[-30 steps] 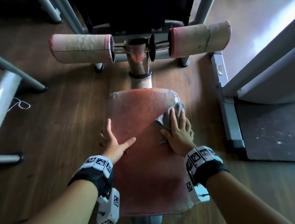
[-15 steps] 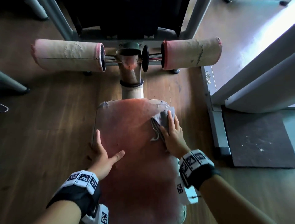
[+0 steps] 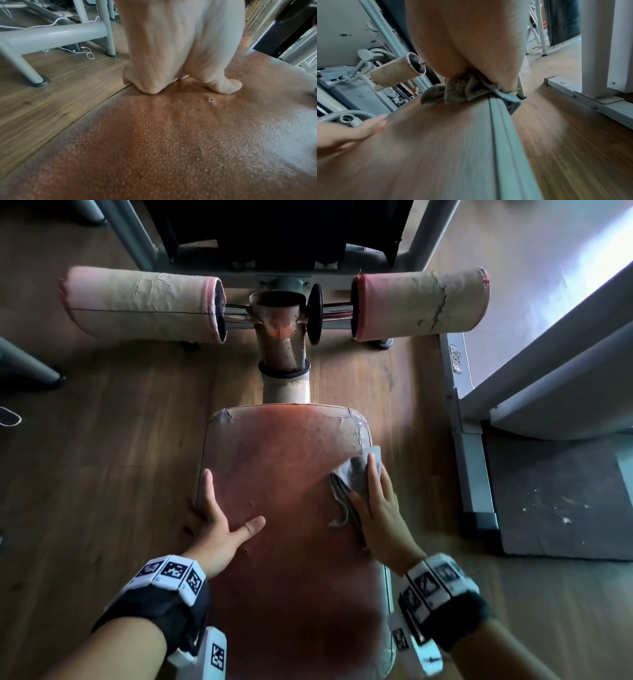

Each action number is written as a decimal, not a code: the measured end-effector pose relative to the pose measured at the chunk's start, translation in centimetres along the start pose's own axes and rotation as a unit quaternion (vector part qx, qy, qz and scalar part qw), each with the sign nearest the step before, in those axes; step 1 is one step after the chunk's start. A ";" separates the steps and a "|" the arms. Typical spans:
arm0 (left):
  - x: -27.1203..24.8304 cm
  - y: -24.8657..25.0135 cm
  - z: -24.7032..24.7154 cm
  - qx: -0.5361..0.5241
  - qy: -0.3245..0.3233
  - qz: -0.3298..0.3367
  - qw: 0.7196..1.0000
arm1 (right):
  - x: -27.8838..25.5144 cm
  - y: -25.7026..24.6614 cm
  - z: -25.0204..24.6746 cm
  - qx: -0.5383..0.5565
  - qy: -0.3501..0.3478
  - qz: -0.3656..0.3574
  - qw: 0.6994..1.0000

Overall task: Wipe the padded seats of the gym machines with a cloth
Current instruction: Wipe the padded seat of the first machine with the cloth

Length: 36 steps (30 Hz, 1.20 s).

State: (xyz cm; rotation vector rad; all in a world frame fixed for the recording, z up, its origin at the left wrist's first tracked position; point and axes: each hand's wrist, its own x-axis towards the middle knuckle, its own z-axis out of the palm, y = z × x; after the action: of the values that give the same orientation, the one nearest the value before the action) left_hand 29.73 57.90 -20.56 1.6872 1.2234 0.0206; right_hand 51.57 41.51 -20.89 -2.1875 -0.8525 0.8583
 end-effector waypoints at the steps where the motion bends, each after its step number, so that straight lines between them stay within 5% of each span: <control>1: 0.0 0.0 0.0 -0.005 -0.005 -0.001 1.000 | -1.4 0.4 0.2 0.006 -0.010 0.001 1.000; 11: 0.5 -0.6 -0.1 0.048 0.004 -0.014 0.999 | 1.7 1.2 -0.2 0.033 -0.016 -0.016 0.999; 18: 0.4 -0.1 -0.1 0.067 -0.001 -0.044 0.997 | -5.4 2.1 1.3 -0.005 -0.006 -0.008 1.000; 26: 0.8 -0.6 -0.5 0.053 -0.023 -0.045 0.997 | -1.3 1.8 0.2 0.010 -0.045 0.024 0.999; 36: 1.0 -0.7 -0.6 0.031 -0.028 -0.053 0.998 | -11.6 2.0 1.5 0.019 -0.046 0.035 0.998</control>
State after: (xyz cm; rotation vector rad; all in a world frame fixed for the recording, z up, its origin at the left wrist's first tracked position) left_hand 29.41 59.02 -21.23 1.6623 1.2813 -0.1310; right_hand 44.48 32.18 -19.35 -2.1700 -0.8012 1.0075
